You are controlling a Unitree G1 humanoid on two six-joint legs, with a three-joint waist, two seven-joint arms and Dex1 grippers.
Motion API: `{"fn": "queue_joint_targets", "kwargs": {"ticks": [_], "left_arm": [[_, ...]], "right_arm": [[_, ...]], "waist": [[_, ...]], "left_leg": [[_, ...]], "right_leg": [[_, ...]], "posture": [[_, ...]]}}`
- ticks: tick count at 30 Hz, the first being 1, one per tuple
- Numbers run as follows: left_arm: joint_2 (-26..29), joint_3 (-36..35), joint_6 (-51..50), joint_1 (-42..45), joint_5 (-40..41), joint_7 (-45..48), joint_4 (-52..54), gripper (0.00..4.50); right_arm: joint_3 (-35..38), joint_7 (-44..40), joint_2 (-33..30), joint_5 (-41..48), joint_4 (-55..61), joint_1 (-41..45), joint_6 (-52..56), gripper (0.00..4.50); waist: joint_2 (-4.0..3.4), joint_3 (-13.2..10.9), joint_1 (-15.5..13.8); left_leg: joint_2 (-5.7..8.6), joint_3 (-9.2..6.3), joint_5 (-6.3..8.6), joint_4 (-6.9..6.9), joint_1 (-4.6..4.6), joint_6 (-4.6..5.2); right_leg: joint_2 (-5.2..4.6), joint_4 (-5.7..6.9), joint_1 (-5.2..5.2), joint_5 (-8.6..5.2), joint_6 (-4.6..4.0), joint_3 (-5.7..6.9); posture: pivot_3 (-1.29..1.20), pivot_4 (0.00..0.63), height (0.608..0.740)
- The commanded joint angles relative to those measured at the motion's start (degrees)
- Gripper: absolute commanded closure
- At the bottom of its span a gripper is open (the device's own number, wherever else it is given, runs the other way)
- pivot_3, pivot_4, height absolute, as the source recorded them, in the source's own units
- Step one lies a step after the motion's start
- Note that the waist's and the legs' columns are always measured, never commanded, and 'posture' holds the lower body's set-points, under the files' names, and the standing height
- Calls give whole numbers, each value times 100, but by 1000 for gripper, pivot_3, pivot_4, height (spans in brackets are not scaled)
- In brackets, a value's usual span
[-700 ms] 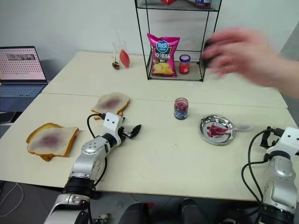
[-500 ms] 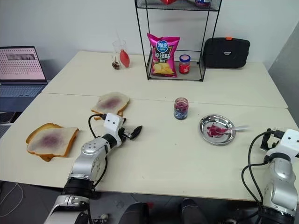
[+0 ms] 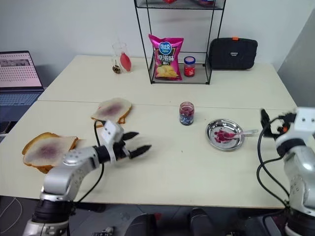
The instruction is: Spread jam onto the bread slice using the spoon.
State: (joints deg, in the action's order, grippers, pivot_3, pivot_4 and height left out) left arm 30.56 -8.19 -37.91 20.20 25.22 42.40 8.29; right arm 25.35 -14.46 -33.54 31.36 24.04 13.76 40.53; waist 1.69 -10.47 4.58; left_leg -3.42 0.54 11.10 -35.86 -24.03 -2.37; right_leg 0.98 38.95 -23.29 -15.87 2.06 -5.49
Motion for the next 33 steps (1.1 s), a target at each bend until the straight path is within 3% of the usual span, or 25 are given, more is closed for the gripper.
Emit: {"fn": "queue_joint_targets", "kwargs": {"ticks": [1, 6, 13, 21, 31, 33], "left_arm": [[-114, -1087, -359, 912, 479, -966, -359, 0], [-690, -1587, -200, 1443, 90, -2621, -900, 0], [-947, -1453, 863, 1761, -711, -3641, -2227, 0], [-803, -1416, 1510, 2189, -1023, -3784, -3685, 0], [-785, -1738, 1440, 2565, -467, -3303, -4532, 0], [-777, -1723, 1441, 2616, -454, -3290, -4586, 358]], "right_arm": [[-417, -1071, -646, 1116, 436, 599, 837, 40], [-1455, -1807, -673, 1626, 414, 1397, 1219, 40], [-2584, -2239, -194, 1719, 477, 1972, 1338, 40], [-2809, -2367, -109, 1639, 354, 2083, 1278, 40], [-2697, -2095, -47, 1821, 534, 1983, 1490, 40], [-2662, -2044, -24, 1871, 539, 2010, 1541, 0]], "waist": [[3, -7, -2], [7, -5, -13], [10, -6, -108], [14, -6, -280], [15, -6, -275], [15, -6, -274]], "left_leg": [[2, 3, 0, -1, -2, 0], [6, 6, 10, 5, -13, -8], [6, -11, 14, -3, -76, -17], [14, -15, 15, -12, -81, -17], [11, -26, 13, -14, -81, -19], [11, -25, 13, -17, -81, -19]], "right_leg": [[0, 1, -2, 0, 0, -3], [-2, -21, 0, 7, 48, -5], [-2, -21, -51, 9, 46, 10], [-7, -21, -51, 11, 54, 21], [-5, -7, -51, 12, 53, 34], [-5, -7, -51, 12, 54, 32]], "posture": [[0, 150, 740], [0, 150, 740], [0, 150, 740], [0, 150, 740], [0, 150, 740], [0, 150, 740]]}}
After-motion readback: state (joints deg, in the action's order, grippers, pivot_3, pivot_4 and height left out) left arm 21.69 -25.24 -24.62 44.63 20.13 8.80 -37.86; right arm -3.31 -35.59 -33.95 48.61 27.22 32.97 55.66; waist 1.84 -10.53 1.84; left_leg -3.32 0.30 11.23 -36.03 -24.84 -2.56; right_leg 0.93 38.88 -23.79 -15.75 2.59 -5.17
